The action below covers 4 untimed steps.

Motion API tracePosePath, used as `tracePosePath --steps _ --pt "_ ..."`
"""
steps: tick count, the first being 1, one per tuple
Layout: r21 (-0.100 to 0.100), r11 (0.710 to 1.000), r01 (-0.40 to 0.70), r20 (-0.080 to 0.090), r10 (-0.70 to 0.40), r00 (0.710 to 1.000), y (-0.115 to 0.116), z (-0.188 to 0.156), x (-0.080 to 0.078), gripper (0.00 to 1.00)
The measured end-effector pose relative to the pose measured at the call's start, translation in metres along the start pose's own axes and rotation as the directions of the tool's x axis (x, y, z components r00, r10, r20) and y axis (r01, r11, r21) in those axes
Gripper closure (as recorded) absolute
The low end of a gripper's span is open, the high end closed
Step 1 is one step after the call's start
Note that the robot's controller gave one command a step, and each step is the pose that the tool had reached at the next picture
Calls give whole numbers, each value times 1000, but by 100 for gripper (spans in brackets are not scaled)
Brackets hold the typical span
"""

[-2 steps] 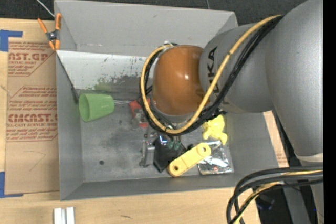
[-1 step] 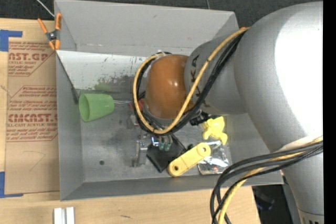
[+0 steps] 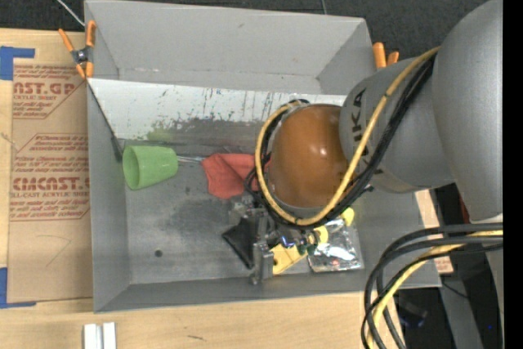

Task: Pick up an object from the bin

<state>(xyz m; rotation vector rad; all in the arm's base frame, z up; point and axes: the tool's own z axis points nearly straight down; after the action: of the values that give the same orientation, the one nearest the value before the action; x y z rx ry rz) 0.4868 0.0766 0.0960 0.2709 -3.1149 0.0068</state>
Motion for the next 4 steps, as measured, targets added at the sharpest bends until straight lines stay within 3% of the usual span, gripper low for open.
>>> tracePosePath --steps 1,2,4 --pt "-8 995 -100 14 100 995 -42 24 -37 0" --pt "-2 994 107 1 -107 994 -59 26 2 100" --pt "-2 994 108 1 -108 994 -59 25 3 100"
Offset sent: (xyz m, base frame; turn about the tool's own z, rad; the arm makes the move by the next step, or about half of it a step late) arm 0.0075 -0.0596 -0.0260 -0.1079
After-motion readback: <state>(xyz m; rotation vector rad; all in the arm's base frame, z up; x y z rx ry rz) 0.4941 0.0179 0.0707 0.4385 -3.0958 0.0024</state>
